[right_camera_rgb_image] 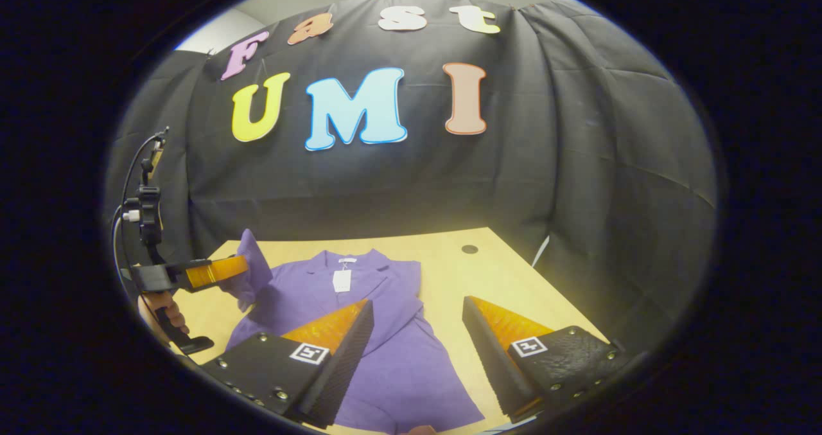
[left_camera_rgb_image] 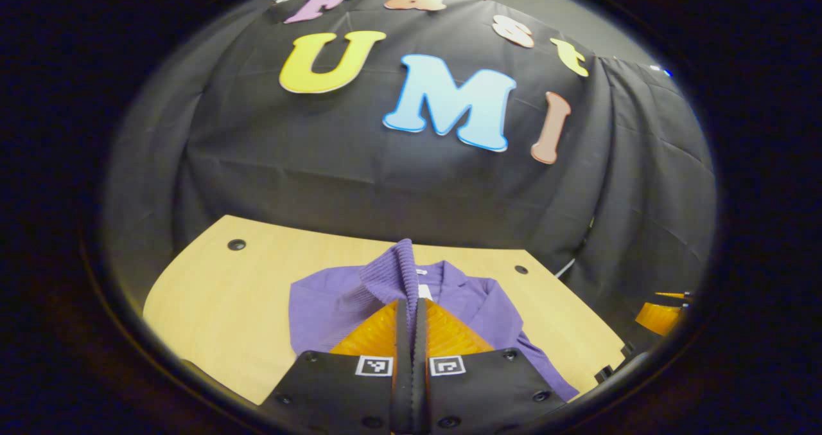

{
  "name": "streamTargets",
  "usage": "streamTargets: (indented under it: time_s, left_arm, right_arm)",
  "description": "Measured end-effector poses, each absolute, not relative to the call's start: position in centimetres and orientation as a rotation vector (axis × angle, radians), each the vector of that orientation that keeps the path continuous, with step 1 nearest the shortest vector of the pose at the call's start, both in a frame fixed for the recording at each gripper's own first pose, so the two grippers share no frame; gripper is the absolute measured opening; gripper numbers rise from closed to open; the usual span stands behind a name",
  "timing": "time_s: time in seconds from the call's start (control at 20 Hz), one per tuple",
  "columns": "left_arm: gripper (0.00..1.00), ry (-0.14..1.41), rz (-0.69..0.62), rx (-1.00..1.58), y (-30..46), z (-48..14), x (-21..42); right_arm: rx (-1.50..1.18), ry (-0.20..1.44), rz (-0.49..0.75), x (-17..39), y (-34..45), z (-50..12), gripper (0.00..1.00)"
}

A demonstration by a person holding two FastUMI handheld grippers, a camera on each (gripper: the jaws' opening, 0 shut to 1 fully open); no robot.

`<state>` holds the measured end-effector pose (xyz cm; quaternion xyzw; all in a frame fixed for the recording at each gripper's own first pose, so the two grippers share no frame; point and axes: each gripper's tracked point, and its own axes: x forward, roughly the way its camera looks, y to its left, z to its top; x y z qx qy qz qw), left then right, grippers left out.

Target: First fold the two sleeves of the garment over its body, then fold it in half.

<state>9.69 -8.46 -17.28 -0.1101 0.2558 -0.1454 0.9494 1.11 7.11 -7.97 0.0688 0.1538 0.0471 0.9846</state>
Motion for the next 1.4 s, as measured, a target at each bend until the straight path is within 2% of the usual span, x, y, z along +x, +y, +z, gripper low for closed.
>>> streamTargets:
  time_s: [0.05, 0.25, 0.45, 0.5, 0.85, 1.0, 1.1, 1.15, 1.25, 1.3, 1.4]
  left_arm:
    - [0.07, 0.52, -0.331, -0.213, -9.6, -16.9, 7.9]
    - [0.07, 0.551, -0.457, -0.165, -15.4, -18.4, 7.0]
    - [0.07, 0.591, -0.529, -0.116, -19.4, -21.0, 5.6]
    - [0.06, 0.608, -0.535, -0.099, -19.8, -22.0, 5.3]
    - [0.07, 0.664, -0.507, -0.084, -19.9, -24.2, 3.6]
    - [0.14, 0.686, -0.524, -0.136, -21.1, -24.7, 2.4]
    - [0.27, 0.674, -0.509, -0.164, -21.7, -24.6, 1.9]
    - [0.48, 0.662, -0.486, -0.165, -21.6, -24.4, 1.9]
    - [0.82, 0.622, -0.43, -0.159, -20.8, -23.7, 2.0]
    - [0.88, 0.607, -0.401, -0.161, -20.3, -23.6, 1.9]
    - [0.89, 0.582, -0.349, -0.183, -18.8, -23.0, 1.7]
  right_arm:
    - [0.143, 0.313, 0.087, 1.0, 6.8, -8.1, 0.79]
    - [0.147, 0.321, 0.064, 0.5, 5.9, -8.7, 0.79]
    - [0.16, 0.347, 0.059, -0.3, 5.5, -9.5, 0.79]
    - [0.16, 0.35, 0.056, -0.5, 5.3, -9.7, 0.88]
    - [0.152, 0.371, 0.071, -1.4, 4.4, -10.8, 0.88]
    - [0.137, 0.379, 0.11, -1.6, 4.4, -11.3, 0.88]
    - [0.123, 0.376, 0.139, -1.5, 4.3, -11.4, 0.88]
    - [0.113, 0.372, 0.153, -1.4, 4.2, -11.4, 0.88]
    - [0.087, 0.377, 0.179, -1.3, 4.0, -12.0, 0.88]
    - [0.072, 0.386, 0.191, -1.3, 3.9, -12.6, 0.88]
    - [0.057, 0.408, 0.209, -1.5, 3.7, -13.8, 0.88]
